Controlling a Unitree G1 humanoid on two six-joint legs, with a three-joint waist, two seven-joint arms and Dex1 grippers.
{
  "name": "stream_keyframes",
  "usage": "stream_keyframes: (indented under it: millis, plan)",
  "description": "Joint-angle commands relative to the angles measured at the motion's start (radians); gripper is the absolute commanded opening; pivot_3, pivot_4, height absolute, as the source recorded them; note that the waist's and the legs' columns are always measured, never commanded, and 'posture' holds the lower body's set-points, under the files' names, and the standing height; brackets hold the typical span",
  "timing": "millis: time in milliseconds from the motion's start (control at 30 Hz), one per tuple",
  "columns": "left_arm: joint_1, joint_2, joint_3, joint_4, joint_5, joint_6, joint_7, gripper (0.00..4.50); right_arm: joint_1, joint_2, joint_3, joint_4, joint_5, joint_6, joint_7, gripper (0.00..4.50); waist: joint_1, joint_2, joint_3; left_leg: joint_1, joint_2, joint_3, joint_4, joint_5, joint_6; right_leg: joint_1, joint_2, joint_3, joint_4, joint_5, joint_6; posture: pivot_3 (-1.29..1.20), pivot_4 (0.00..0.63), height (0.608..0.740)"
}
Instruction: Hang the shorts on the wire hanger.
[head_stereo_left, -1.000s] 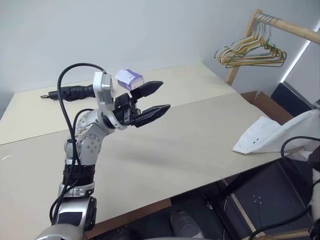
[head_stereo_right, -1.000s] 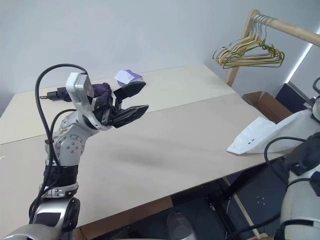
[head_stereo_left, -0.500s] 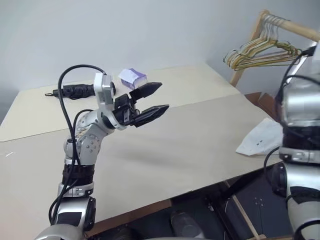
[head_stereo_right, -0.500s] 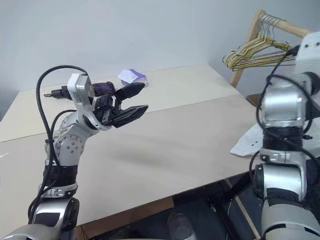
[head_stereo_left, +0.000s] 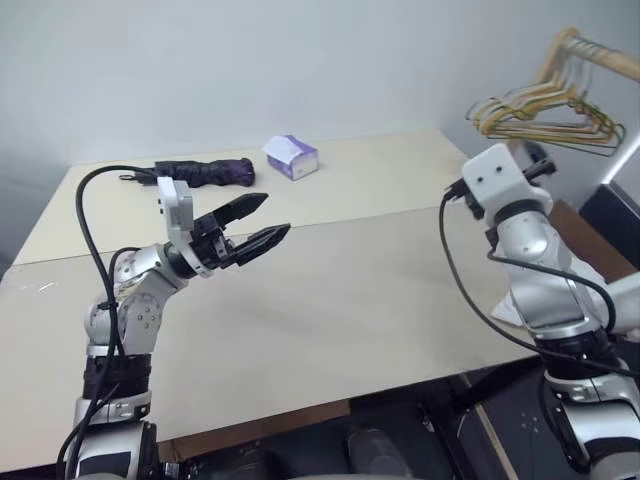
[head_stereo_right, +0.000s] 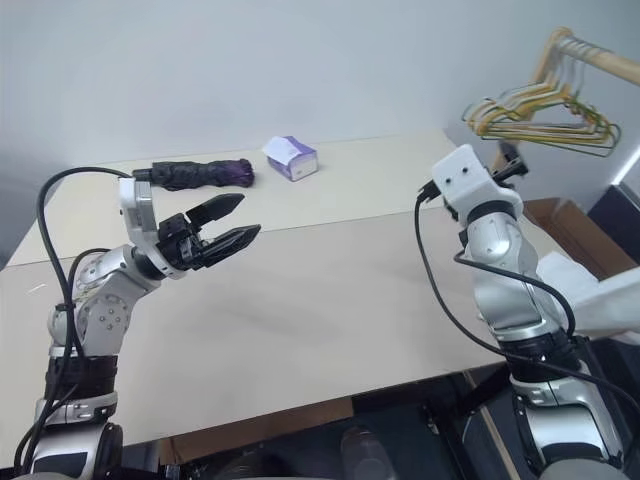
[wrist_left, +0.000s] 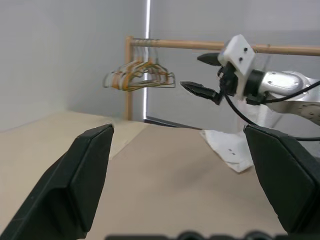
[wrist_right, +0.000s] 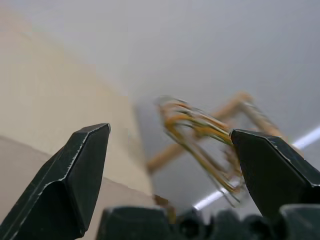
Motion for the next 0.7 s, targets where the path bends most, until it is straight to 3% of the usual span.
stream_keyframes:
  millis: [33, 167, 367, 700]
  plan:
    - [0.039, 0.02, 0.017, -0.079, 0.046, -0.013, 0.071, 4.5, 0.033, -0.03, -0.04, -0.021, 0.058, -0.105, 0.152, 4.47, 0.027, 0.0, 0.0, 0.0, 0.0, 0.0, 0.0, -0.001, -0.002, -0.001, 0.0, 0.0, 0.0, 0.0, 0.0, -0.06, 0.0, 0.74]
    - [0.113, 0.039, 0.02, -0.144, 0.07, -0.006, 0.119, 4.5, 0.096, -0.04, -0.026, 0.013, 0.044, -0.216, 0.226, 4.47, 0.083, -0.001, 0.0, -0.004, 0.0, 0.002, 0.0, -0.004, -0.006, -0.006, 0.0, 0.0, 0.0, 0.003, -0.005, 0.03, 0.0, 0.74]
    - [0.151, 0.06, 0.033, -0.181, 0.077, 0.004, 0.159, 4.5, 0.129, -0.023, -0.018, 0.035, 0.022, -0.24, 0.295, 4.47, 0.17, -0.001, 0.0, -0.014, 0.001, 0.011, 0.0, -0.001, -0.001, -0.017, 0.001, 0.0, 0.0, 0.006, -0.011, 0.06, 0.0, 0.74]
    - [0.11, 0.064, -0.006, -0.136, 0.133, -0.018, 0.182, 4.5, 0.101, 0.025, -0.023, 0.066, -0.031, -0.222, 0.303, 4.47, 0.22, -0.003, -0.001, -0.023, 0.002, 0.014, 0.0, 0.001, 0.0, -0.028, 0.002, 0.0, 0.001, 0.007, -0.013, 0.07, 0.0, 0.74]
